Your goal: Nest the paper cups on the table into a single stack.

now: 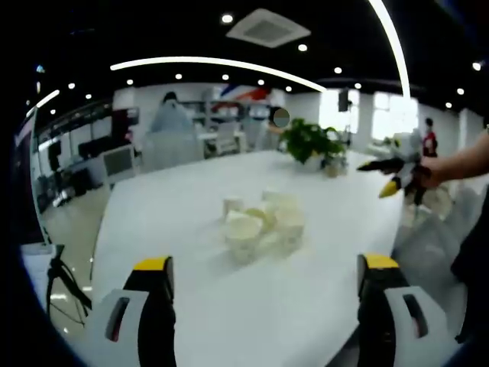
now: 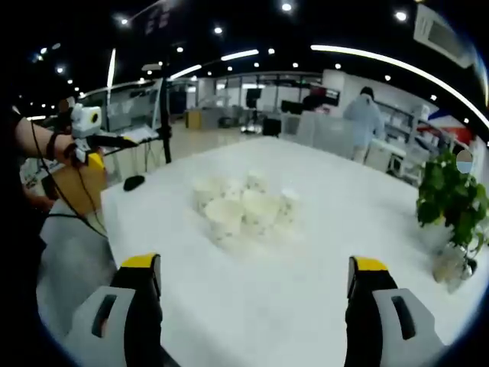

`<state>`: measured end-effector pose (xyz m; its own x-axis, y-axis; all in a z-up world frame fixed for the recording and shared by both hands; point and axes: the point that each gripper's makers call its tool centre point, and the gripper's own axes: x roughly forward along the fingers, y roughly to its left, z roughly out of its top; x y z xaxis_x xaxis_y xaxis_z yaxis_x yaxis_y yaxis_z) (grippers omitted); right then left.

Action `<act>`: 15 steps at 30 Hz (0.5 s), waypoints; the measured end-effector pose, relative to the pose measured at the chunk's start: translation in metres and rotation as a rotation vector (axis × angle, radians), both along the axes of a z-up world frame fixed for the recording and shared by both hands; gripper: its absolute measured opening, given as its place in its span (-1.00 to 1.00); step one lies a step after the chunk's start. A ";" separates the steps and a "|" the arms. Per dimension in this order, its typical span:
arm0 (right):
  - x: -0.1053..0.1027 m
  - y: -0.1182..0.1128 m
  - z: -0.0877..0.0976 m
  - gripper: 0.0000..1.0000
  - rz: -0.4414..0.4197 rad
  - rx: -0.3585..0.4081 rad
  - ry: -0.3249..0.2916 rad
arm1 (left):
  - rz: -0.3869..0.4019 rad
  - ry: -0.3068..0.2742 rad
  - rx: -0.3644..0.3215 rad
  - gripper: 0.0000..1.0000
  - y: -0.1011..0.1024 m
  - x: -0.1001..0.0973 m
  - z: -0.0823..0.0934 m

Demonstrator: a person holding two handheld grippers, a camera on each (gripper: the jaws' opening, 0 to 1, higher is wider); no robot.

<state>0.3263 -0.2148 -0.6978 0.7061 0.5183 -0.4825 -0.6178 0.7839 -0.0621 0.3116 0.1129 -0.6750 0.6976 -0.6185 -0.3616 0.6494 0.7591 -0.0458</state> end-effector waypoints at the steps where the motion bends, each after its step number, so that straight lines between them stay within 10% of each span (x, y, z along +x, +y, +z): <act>1: 0.000 0.000 0.000 1.00 0.000 0.000 0.001 | 0.000 0.001 -0.002 1.00 0.000 0.000 0.000; 15: 0.001 -0.002 -0.001 1.00 -0.009 0.007 0.004 | 0.001 0.001 0.002 1.00 -0.001 0.002 0.001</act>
